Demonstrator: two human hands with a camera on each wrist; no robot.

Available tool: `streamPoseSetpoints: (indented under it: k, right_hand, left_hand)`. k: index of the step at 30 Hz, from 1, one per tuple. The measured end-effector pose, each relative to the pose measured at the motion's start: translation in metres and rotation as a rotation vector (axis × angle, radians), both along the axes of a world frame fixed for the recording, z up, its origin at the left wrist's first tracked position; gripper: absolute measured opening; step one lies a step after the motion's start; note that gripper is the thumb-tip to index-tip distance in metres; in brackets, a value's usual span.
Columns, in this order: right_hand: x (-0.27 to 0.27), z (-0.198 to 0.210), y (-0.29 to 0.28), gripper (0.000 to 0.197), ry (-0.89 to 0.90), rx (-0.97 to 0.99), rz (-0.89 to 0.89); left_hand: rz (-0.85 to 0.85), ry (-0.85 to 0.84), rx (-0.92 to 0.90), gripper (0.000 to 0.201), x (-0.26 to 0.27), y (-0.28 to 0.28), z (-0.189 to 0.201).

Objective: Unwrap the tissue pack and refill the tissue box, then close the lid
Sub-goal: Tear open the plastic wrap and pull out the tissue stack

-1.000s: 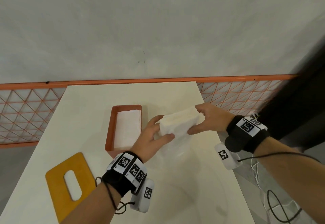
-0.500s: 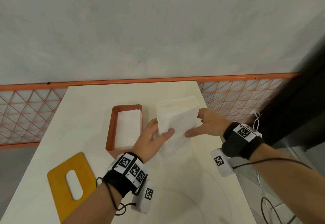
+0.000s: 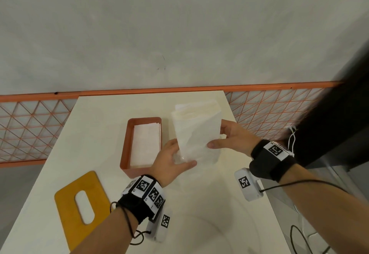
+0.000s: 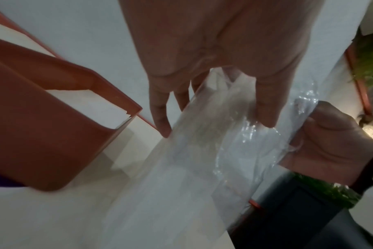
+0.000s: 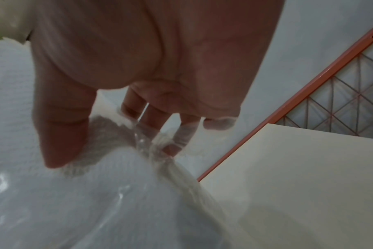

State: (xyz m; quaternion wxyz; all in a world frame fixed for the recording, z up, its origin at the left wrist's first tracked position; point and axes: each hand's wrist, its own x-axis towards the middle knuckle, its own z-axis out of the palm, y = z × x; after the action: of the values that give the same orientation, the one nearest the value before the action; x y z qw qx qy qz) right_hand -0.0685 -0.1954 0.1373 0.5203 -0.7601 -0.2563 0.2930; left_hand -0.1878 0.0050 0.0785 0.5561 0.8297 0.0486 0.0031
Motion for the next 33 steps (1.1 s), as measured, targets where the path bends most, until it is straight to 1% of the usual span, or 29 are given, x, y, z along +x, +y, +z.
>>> streamPoseSetpoints:
  k: [1,4,5,6,8,10,13,16,19,23,26,28,31,33]
  right_hand:
    - [0.000,0.000,0.000,0.046,0.001,-0.003,-0.001]
    - [0.001,-0.004,0.000,0.049,-0.010,-0.040,0.015]
    - [0.001,-0.004,0.000,0.051,-0.009,-0.042,0.009]
    - [0.002,-0.005,0.001,0.050,-0.004,-0.031,-0.002]
    - [0.003,-0.003,0.003,0.042,0.011,0.011,-0.021]
    - [0.004,0.002,0.004,0.035,0.039,0.051,-0.036]
    - [0.006,0.009,0.005,0.036,0.080,0.139,-0.057]
    - [0.009,0.020,0.010,0.039,0.110,0.249,-0.073]
    - [0.016,0.035,0.016,0.039,0.098,0.351,-0.084]
    - [0.026,0.056,0.021,0.037,0.081,0.435,-0.123]
    - [0.031,0.068,0.023,0.038,0.085,0.463,-0.184]
    - [0.034,0.069,0.025,0.040,0.096,0.460,-0.205]
    - [0.036,0.064,0.033,0.042,0.126,0.452,-0.202]
    - [0.034,0.057,0.042,0.049,0.142,0.440,-0.204]
  left_hand:
    - [0.011,0.003,-0.031,0.060,0.000,0.000,0.001]
    - [0.034,-0.002,-0.077,0.043,-0.001,-0.001,0.001]
    - [0.033,0.002,-0.079,0.043,-0.001,-0.001,0.001]
    - [0.029,0.013,-0.084,0.047,-0.002,0.000,0.000]
    - [0.011,0.044,-0.075,0.060,-0.001,0.002,-0.003]
    - [-0.014,0.062,-0.015,0.073,-0.001,0.005,-0.008]
    - [-0.017,0.070,0.067,0.082,-0.002,0.006,-0.013]
    - [0.014,0.042,0.109,0.072,-0.002,0.004,-0.011]
    - [0.036,0.023,0.130,0.061,-0.001,0.001,-0.012]
    - [0.044,0.004,0.113,0.051,-0.002,0.001,-0.018]
    - [0.068,-0.040,0.133,0.048,-0.007,0.004,-0.018]
    - [0.104,-0.051,0.128,0.047,-0.014,0.007,-0.015]
    - [0.157,-0.056,0.125,0.046,-0.030,0.014,-0.010]
    - [0.186,-0.064,0.122,0.045,-0.041,0.024,-0.005]
